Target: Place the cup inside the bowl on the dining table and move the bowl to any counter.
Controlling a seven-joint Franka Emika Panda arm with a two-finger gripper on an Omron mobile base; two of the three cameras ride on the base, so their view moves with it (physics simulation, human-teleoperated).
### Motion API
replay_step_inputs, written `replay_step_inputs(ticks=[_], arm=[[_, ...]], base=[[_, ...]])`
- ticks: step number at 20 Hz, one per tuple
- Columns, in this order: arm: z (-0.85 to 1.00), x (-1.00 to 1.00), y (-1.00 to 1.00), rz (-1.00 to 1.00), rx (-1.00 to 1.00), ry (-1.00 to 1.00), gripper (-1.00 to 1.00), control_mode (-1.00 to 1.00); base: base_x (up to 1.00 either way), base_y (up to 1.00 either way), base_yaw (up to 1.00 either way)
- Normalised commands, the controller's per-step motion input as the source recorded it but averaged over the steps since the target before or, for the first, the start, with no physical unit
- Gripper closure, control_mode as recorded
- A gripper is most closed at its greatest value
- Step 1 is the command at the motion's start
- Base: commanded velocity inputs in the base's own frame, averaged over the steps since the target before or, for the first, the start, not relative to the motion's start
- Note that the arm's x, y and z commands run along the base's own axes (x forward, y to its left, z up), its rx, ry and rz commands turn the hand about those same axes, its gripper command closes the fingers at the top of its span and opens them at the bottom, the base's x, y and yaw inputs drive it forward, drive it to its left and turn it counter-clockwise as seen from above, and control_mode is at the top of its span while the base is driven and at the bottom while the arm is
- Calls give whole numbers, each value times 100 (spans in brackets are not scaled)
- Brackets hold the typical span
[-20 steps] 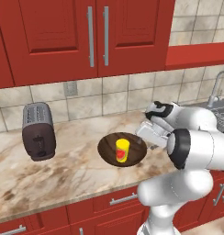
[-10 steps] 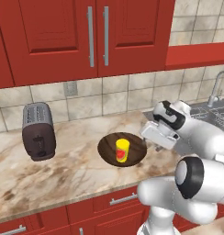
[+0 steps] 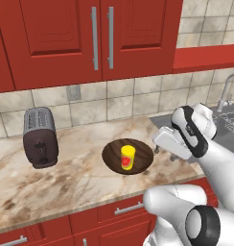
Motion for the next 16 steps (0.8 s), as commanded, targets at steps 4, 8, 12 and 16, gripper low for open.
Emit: replay_step_inputs(ticks=[4,8,12,16], arm=[[40,-60,0,-5,0,0,-100,-100],[41,-62,0,-5,-1,0,-100,-100],[44,-64,0,-6,-2,0,-100,-100],[45,-64,0,-5,-3,0,-100,-100]], base=[[0,0,0],[0,0,0],[0,0,0],[0,0,0]])
